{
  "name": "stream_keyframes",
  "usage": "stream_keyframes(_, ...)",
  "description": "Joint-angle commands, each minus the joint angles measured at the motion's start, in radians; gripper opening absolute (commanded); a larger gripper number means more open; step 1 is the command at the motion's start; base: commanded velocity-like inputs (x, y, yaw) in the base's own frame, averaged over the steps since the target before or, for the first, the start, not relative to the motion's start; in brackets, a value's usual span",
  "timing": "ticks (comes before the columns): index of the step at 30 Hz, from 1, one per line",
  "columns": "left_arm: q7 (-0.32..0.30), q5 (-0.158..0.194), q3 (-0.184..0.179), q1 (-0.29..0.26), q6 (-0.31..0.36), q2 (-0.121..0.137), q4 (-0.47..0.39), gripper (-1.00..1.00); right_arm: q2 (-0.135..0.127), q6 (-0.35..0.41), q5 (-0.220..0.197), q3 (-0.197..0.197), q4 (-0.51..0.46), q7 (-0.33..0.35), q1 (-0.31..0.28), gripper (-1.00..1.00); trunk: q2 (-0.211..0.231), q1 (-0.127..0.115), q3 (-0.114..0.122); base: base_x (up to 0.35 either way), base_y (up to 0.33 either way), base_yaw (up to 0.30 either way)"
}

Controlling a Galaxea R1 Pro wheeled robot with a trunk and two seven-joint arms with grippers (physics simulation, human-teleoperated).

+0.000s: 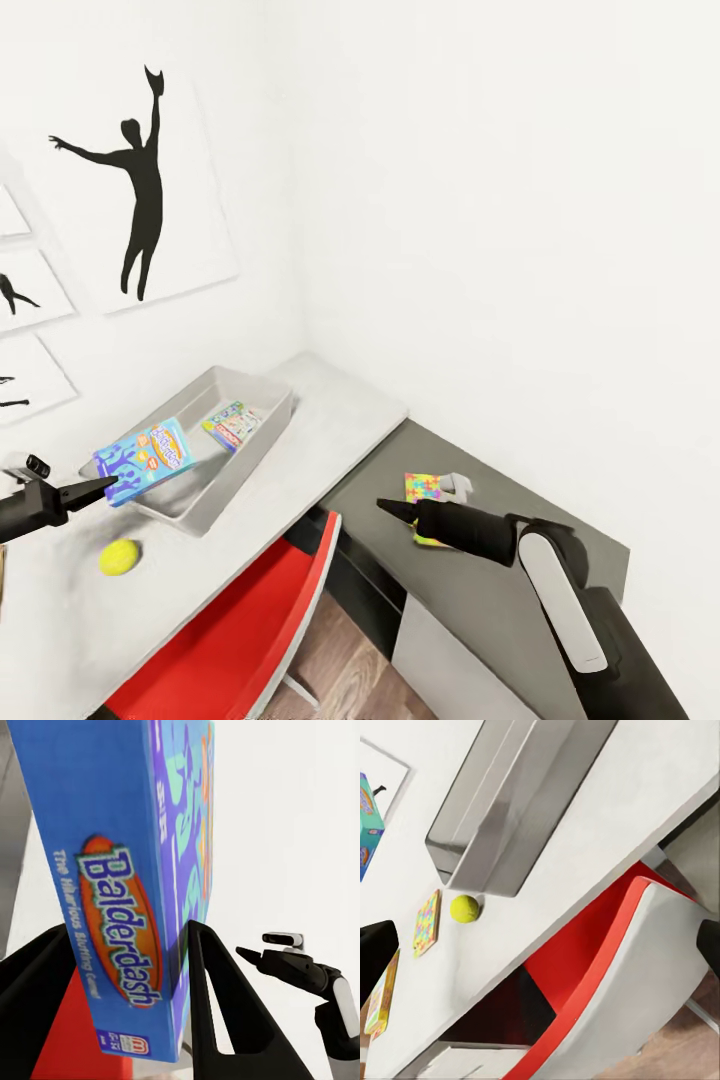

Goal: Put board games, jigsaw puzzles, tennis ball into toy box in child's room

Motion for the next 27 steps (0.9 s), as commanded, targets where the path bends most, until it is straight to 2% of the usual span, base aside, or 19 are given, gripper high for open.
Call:
stream_keyframes(1,-0.004,0.001,0.0,-0.001,0.01,0.0,0.0,-1.0,-0.001,0.002,0.008,0.0,-0.001,0.008,-0.001,1.0,-0.002,0.0,-0.003,0.001,0.051,0.195)
stream_keyframes(7,-0.004,0.001,0.0,-0.001,0.01,0.0,0.0,-1.0,-0.001,0.002,0.008,0.0,0.0,0.009,-0.001,1.0,-0.002,0.0,-0.011,0.026,0.016,0.194)
stream_keyframes(19,-0.004,0.001,0.0,-0.001,0.01,0.0,0.0,-1.0,-0.001,0.0,0.008,-0.002,0.0,0.009,-0.001,1.0,-0.002,0.0,-0.026,0.174,0.03,0.186)
stream_keyframes(27,-0.004,0.001,0.0,-0.001,0.01,-0.001,0.0,-1.0,-0.002,-0.001,0.008,-0.002,0.0,0.012,-0.001,1.0,-0.002,0.0,-0.028,0.101,0.001,0.038)
